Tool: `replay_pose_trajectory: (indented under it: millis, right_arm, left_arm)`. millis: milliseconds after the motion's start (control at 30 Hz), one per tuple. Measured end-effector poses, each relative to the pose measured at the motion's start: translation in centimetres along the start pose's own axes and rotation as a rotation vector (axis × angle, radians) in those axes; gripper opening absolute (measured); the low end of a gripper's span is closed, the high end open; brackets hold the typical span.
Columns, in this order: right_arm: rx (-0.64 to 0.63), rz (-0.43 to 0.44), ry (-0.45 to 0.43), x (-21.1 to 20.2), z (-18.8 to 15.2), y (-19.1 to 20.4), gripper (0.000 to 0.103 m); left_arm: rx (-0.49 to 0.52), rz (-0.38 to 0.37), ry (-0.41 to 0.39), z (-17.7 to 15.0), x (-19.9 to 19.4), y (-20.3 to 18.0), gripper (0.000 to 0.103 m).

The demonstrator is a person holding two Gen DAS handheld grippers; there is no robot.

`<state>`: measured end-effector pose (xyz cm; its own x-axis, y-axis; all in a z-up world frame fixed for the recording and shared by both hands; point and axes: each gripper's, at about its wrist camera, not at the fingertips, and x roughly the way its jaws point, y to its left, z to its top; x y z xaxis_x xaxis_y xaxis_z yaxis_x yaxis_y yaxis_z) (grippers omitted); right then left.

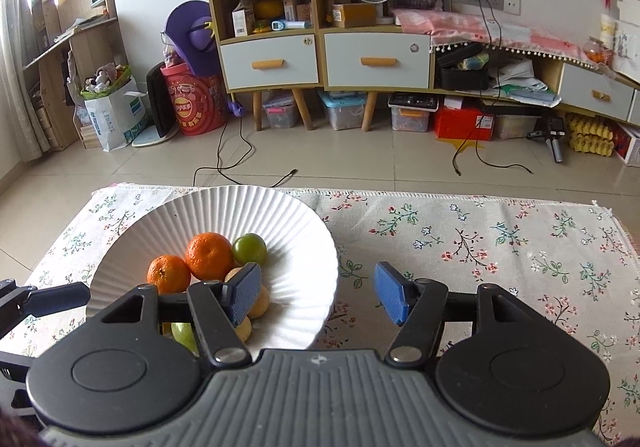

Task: Organize fruits
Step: 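Withdraw both grippers from the bowl toward the red and orange tomatoes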

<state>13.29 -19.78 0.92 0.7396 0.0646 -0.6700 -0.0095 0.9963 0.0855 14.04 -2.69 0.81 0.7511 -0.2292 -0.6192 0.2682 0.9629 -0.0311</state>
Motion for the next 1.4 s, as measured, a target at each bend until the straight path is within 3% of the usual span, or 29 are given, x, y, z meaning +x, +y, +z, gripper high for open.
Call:
replay_pose_trajectory:
  millis: [267, 433, 733, 1067, 1400]
  right_arm:
    - [-0.039, 0.006, 0.007, -1.7, -0.7, -0.1, 0.069]
    - [-0.046, 0.012, 0.008, -2.7, -1.1, -0.2, 0.081]
    - [-0.088, 0.054, 0.016, -4.1, -2.4, 0.4, 0.098]
    - [-0.159, 0.139, 0.039, -5.5, -4.3, 2.2, 0.102]
    - [-0.215, 0.163, 0.07, -5.3, -6.7, 3.6, 0.102]
  left_arm:
    - [0.026, 0.0, 0.011, -0.2, -1.2, -0.2, 0.093]
    - [0.025, 0.008, 0.026, -0.7, -2.0, 0.1, 0.099]
    - [-0.013, 0.02, 0.078, -2.0, -3.3, 2.0, 0.099]
    - [-0.013, 0.043, 0.111, -3.5, -4.3, 3.6, 0.099]
    - [0.018, 0.042, 0.17, -6.5, -4.7, 5.2, 0.099]
